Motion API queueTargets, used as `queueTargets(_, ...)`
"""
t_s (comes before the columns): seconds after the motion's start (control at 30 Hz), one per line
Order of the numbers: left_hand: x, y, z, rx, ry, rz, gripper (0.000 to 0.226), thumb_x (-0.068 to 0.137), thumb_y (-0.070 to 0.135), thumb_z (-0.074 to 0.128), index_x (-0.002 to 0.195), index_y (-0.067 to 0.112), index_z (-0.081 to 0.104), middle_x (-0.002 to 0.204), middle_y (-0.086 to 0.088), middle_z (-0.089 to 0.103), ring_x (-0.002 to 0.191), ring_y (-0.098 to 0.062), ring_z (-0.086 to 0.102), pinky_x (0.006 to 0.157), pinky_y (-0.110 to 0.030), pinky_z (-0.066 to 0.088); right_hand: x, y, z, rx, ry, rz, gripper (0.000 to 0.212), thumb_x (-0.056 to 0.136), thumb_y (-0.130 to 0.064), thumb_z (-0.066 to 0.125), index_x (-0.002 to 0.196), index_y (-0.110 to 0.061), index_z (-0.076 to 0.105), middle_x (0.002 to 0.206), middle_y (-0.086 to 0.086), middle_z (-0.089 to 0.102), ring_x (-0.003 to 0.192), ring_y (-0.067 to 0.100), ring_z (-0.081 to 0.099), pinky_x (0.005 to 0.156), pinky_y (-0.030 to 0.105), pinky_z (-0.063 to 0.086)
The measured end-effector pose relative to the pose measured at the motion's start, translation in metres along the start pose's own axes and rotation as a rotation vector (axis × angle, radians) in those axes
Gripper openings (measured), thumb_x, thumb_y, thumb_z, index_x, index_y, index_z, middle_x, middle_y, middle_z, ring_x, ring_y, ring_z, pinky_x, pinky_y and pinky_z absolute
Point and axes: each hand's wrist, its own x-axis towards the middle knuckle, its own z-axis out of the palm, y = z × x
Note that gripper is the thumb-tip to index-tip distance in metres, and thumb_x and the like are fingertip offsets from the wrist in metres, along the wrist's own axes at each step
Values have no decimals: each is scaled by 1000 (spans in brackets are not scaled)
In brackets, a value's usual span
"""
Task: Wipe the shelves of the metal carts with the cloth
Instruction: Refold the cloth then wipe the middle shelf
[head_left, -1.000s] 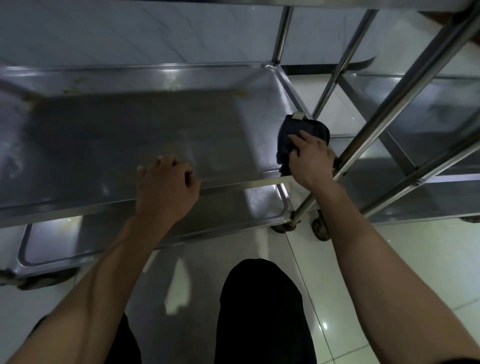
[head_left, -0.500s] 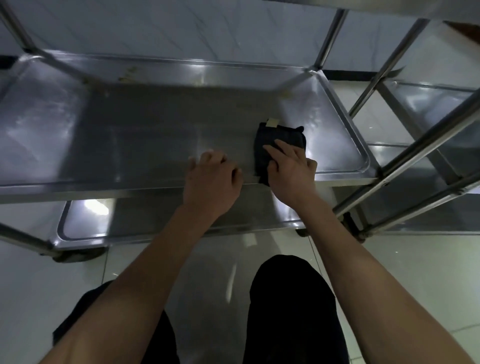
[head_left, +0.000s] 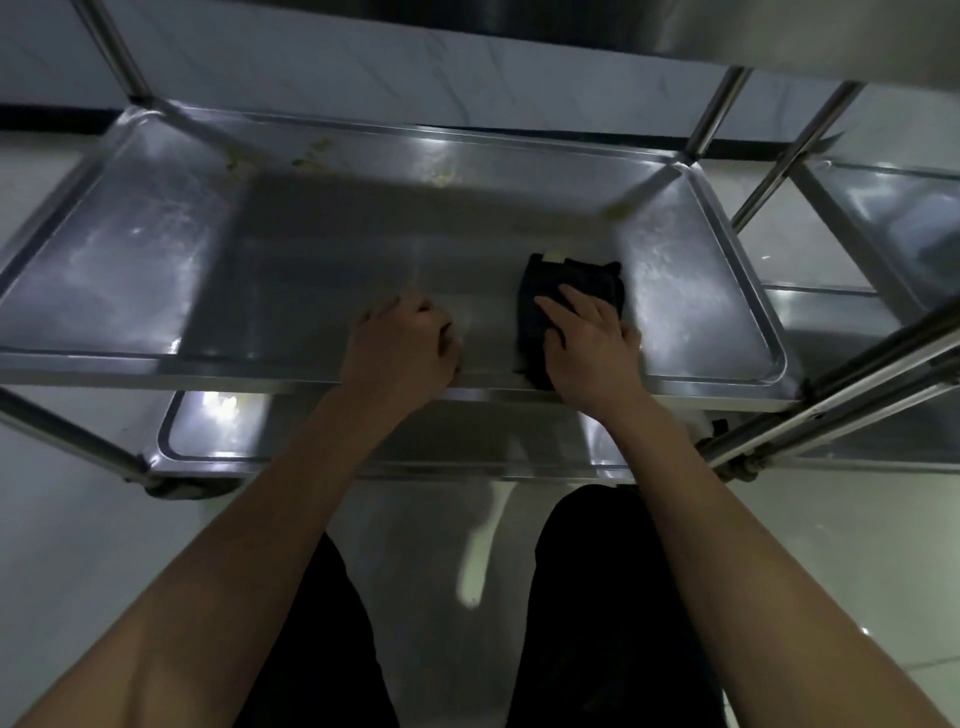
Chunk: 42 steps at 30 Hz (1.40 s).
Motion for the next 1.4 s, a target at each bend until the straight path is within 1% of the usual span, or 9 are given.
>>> queueTargets(0.23,1,-2,-5,7,-43,29,34,100,41,47,98,17,71,111,-3,62,105,-30,58,92,-47,48,61,-63,27,3,-195,-140,48,101,-39,30,149,-43,35,165,-7,18,149,24,14,111,52,17)
queueTargets(0.3,2,-4,-5,6,-62,25,33,99,41,48,103,18,71,119,-3,61,107,-30,58,93,-46,47,70,-73,32,33,-210,-169,49,100,-40,29,148,-44,36,164,-7,17,149,24,12,112,54,16)
queueTargets(0.6,8,-5,1,7,-45,-26,34,94,42,50,101,20,74,123,-1,62,107,-29,58,97,-45,43,68,-67,42,147,-37,-200,45,100,-36,34,142,-40,48,160,-7,30,145,19,22,110,51,20)
queueTargets(0.73,16,5,-4,-12,-67,-87,28,91,39,57,99,20,76,119,-2,61,106,-29,57,96,-47,47,70,-31,30,159,-21,-124,45,100,-37,36,143,-41,47,160,-10,29,146,18,22,112,49,20)
queueTargets(0.9,28,31,-3,99,-26,-159,36,91,43,57,93,11,73,106,-17,63,100,-38,62,90,-48,51,77,39,2,135,-43,-3,47,99,-37,37,145,-43,42,161,-12,27,148,20,19,114,48,17)
queueTargets(1.03,51,85,11,-41,-26,42,31,94,41,57,99,13,71,107,-11,64,101,-33,59,86,-43,51,77,79,-15,108,-2,53,46,99,-36,38,144,-42,44,160,-10,30,148,20,22,113,48,20)
queueTargets(1.13,64,124,27,-104,-77,120,30,97,39,55,91,13,70,97,-8,59,93,-29,59,75,-37,46,72,107,-28,91,11,106,46,100,-36,38,145,-42,44,160,-10,29,148,19,22,114,46,21)
queueTargets(1.27,65,127,40,16,-55,117,31,97,38,50,101,20,74,108,-10,63,100,-33,58,88,-48,51,66,150,-49,83,76,205,46,99,-32,40,145,-38,47,161,-5,29,147,24,23,117,50,18)
queueTargets(1.4,64,123,43,11,-21,143,27,96,40,52,103,26,73,110,-6,66,101,-32,59,91,-51,50,66,169,-59,74,86,265,47,99,-32,39,145,-39,46,161,-5,29,148,24,21,117,49,14)
